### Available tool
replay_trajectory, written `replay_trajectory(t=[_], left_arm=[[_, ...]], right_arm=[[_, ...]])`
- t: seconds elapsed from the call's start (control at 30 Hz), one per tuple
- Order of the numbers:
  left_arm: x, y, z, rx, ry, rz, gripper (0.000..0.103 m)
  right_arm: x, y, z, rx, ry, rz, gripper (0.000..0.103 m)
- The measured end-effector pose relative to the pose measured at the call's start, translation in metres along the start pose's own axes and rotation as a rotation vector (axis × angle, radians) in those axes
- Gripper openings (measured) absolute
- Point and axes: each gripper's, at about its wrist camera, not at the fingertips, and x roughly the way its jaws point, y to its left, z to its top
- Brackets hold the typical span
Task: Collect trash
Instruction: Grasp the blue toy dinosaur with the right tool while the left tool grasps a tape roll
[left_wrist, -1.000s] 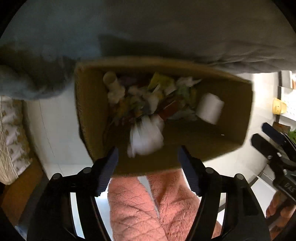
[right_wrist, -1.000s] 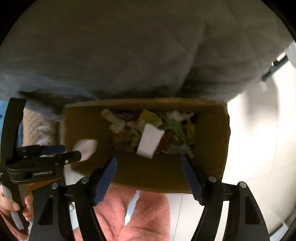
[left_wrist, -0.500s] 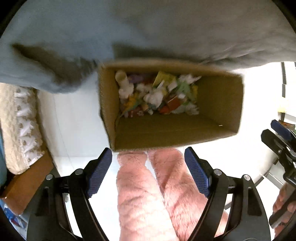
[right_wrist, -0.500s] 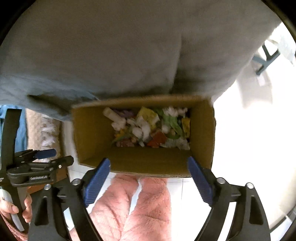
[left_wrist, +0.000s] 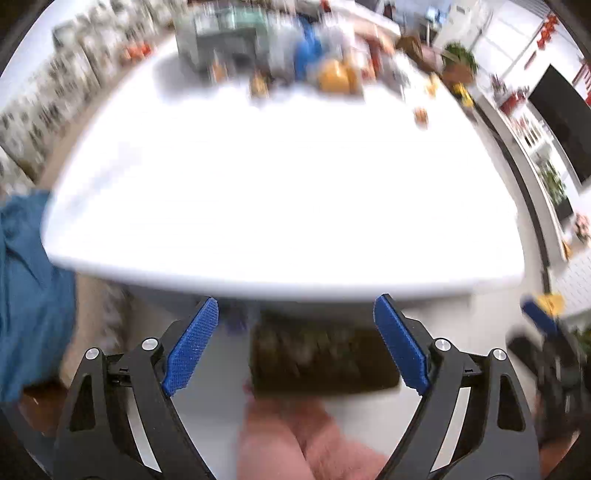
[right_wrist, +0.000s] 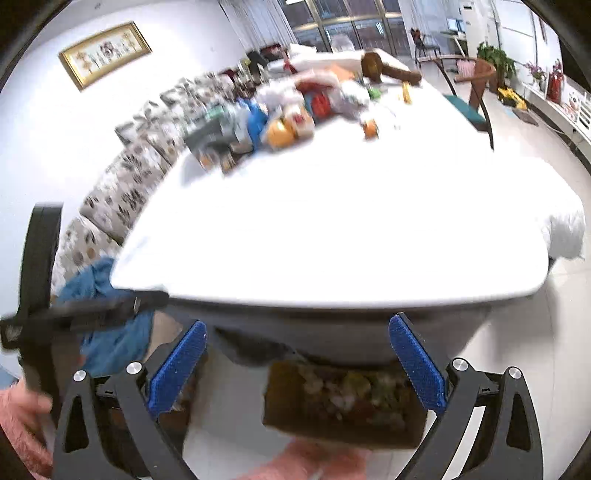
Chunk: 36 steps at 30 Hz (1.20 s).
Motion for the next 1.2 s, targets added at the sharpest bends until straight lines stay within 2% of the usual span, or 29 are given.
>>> replay_trajectory(t=[0.07, 0.2, 0.33, 0.4, 0.5, 0.57, 0.63, 0.67, 0.7, 0.73, 0.87, 0.93, 0.97, 1.03, 1.1, 1.2], left_arm=[[0.004, 0.000, 0.034, 0.007, -0.061, 0.018, 0.091], [0.044, 0.007, 0.115, -0.025, -0.094, 0.077, 0.091], [0.095, 0.005, 0.192, -0.021, -0.086, 0.159, 0.091], [0.120, 0.001, 0.218, 0.007, -0.071, 0.220, 0.091], [0.155, -0.006, 0.243, 0.074, -0.028, 0.275, 0.091], [0.170, -0.014, 0.254, 0.140, -0.035, 0.298, 0.090], [0.182, -0.018, 0.256, 0.186, -0.016, 0.289, 0.090], [0.192, -0.020, 0.258, 0.210, 0.008, 0.290, 0.086], [0.197, -0.020, 0.259, 0.223, 0.021, 0.283, 0.066], [0.200, -0.018, 0.261, 0.236, 0.026, 0.237, 0.058], [0.189, -0.004, 0.258, 0.228, 0.019, 0.123, 0.055], [0.169, 0.012, 0.252, 0.189, 0.005, 0.012, 0.054], [0.161, 0.019, 0.249, 0.179, -0.003, -0.018, 0.054], [0.137, 0.032, 0.237, 0.168, -0.027, -0.074, 0.054], [0.114, 0.052, 0.217, 0.141, -0.021, -0.166, 0.054], [0.096, 0.071, 0.179, 0.121, 0.004, -0.227, 0.054]], right_arm=[[-0.005, 0.001, 0.005, 0.001, -0.016, 0.008, 0.098], [-0.013, -0.004, 0.002, 0.021, -0.005, -0.019, 0.098], [-0.015, -0.010, -0.013, 0.069, 0.021, -0.083, 0.098], [-0.014, -0.015, -0.020, 0.109, 0.041, -0.116, 0.098], [-0.011, -0.025, -0.032, 0.190, 0.069, -0.161, 0.098], [-0.008, -0.028, -0.035, 0.230, 0.080, -0.183, 0.098], [-0.005, -0.027, -0.037, 0.261, 0.088, -0.203, 0.098], [-0.005, -0.025, -0.036, 0.272, 0.088, -0.204, 0.098], [-0.005, -0.023, -0.036, 0.280, 0.086, -0.200, 0.098], [-0.004, -0.021, -0.034, 0.284, 0.083, -0.200, 0.098], [0.004, -0.008, -0.025, 0.272, 0.088, -0.188, 0.098], [0.010, 0.001, -0.016, 0.251, 0.089, -0.182, 0.098], [0.011, 0.004, -0.013, 0.241, 0.088, -0.180, 0.098], [0.020, 0.013, -0.003, 0.216, 0.093, -0.168, 0.098], [0.030, 0.021, 0.008, 0.191, 0.098, -0.161, 0.098], [0.046, 0.036, 0.027, 0.135, 0.099, -0.140, 0.098]])
